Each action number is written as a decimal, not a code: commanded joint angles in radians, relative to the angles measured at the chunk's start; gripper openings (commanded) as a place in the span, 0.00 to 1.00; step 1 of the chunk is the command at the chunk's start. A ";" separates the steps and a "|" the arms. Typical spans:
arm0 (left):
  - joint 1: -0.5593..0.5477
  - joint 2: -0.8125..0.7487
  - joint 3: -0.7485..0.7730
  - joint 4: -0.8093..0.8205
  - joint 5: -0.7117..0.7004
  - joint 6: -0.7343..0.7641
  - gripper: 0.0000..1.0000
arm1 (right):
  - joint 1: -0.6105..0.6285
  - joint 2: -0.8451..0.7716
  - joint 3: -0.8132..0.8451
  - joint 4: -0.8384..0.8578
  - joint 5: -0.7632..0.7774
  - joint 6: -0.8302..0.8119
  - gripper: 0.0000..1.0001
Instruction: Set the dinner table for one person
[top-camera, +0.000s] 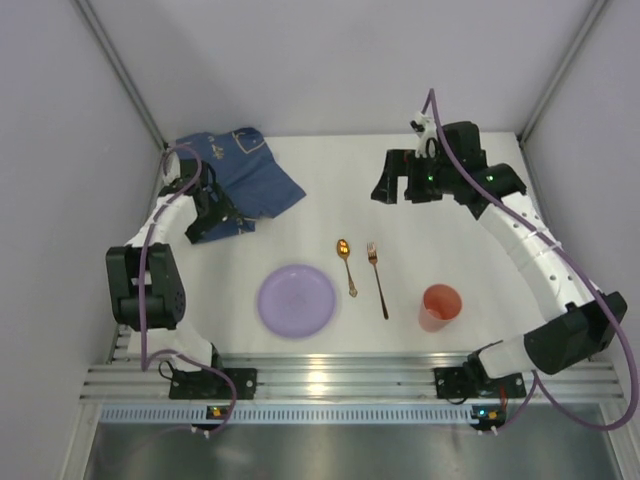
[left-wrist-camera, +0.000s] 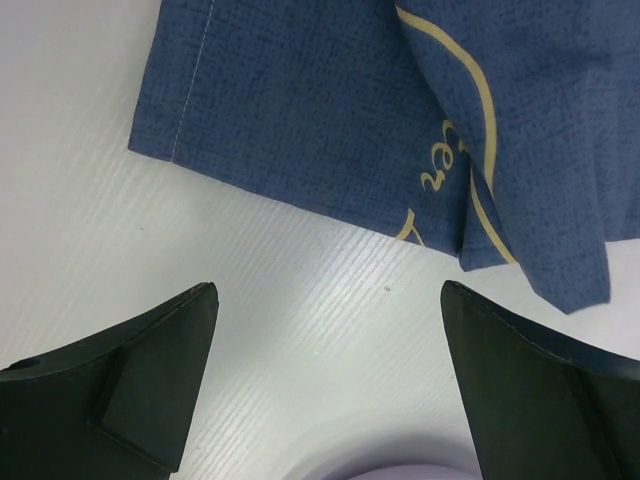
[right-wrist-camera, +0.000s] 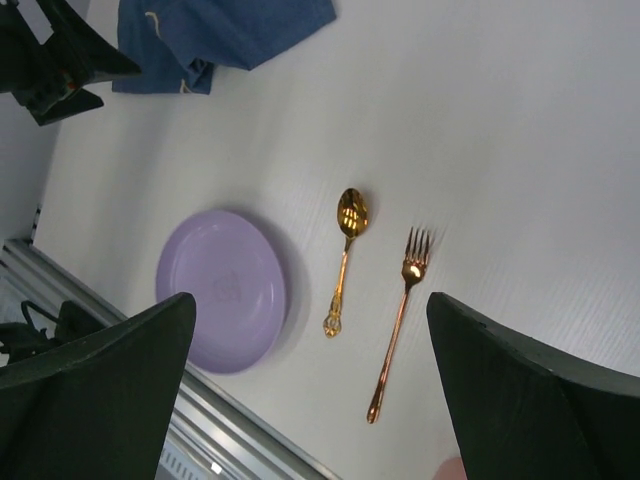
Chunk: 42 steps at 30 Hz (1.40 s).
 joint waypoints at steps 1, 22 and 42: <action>0.008 0.052 -0.025 0.082 0.013 -0.024 0.98 | 0.012 0.054 0.032 0.035 -0.066 0.039 1.00; 0.028 0.368 0.104 0.133 0.071 0.018 0.14 | 0.029 0.450 0.123 0.347 -0.329 0.269 1.00; -0.158 0.103 -0.046 0.016 0.126 0.212 0.00 | 0.107 1.115 0.755 0.236 -0.088 0.292 1.00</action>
